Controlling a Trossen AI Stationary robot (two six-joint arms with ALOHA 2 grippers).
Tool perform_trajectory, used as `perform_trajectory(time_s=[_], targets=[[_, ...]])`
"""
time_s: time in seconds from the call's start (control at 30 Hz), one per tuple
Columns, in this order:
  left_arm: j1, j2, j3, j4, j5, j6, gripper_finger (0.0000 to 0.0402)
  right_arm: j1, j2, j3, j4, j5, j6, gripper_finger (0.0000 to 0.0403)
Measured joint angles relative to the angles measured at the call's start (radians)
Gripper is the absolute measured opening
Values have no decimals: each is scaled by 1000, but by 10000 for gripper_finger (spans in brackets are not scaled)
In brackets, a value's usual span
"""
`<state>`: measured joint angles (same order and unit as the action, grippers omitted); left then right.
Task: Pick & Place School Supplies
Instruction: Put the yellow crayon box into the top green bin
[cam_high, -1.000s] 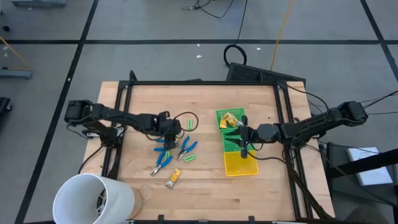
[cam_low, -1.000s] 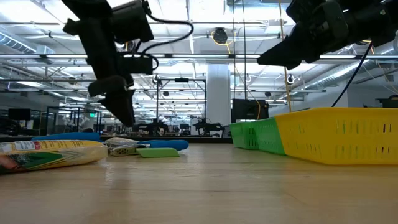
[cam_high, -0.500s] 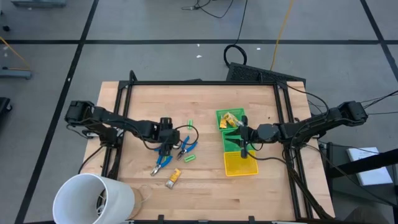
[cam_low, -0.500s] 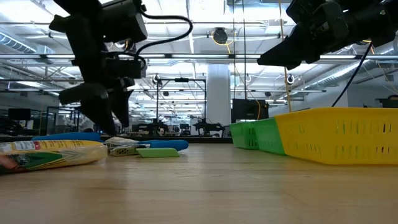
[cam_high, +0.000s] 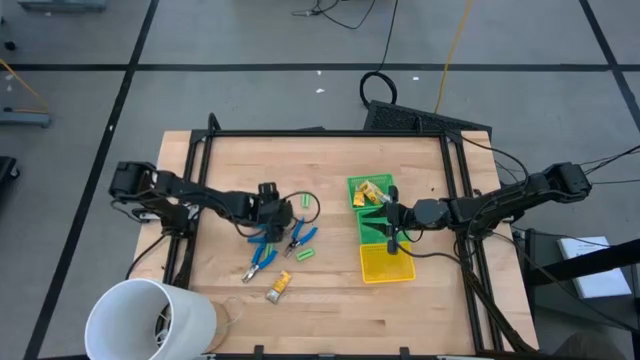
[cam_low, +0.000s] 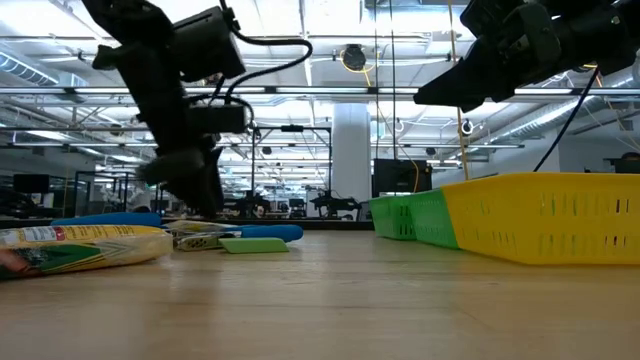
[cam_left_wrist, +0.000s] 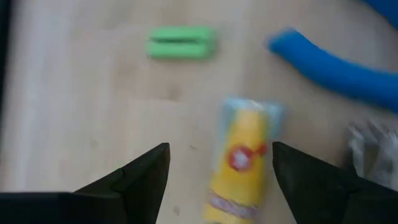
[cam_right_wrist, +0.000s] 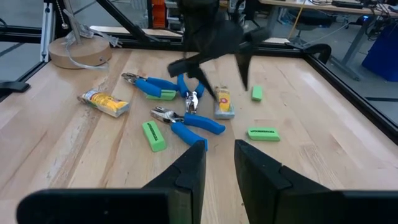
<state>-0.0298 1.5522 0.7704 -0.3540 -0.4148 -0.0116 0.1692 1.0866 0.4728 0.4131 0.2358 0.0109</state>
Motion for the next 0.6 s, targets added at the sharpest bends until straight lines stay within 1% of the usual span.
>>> perform_trajectory(time_s=[0.07, 0.13, 0.33, 0.5, 0.6], targets=[[11, 0, 0, 33, -48, -43, 284, 0, 0, 0, -2, 0, 0, 75], [21, 0, 0, 30, -65, -78, 282, 0, 0, 0, -2, 0, 1, 75], [36, -22, 2, -46, 32, -93, 274, 0, 0, -7, 3, 0, 3, 75], [34, -32, 1, -169, 51, -98, 273, 0, 0, -59, 71, 3, 3, 75], [35, -35, 1, -195, 81, -105, 266, 0, 0, -87, 126, 3, 3, 75]])
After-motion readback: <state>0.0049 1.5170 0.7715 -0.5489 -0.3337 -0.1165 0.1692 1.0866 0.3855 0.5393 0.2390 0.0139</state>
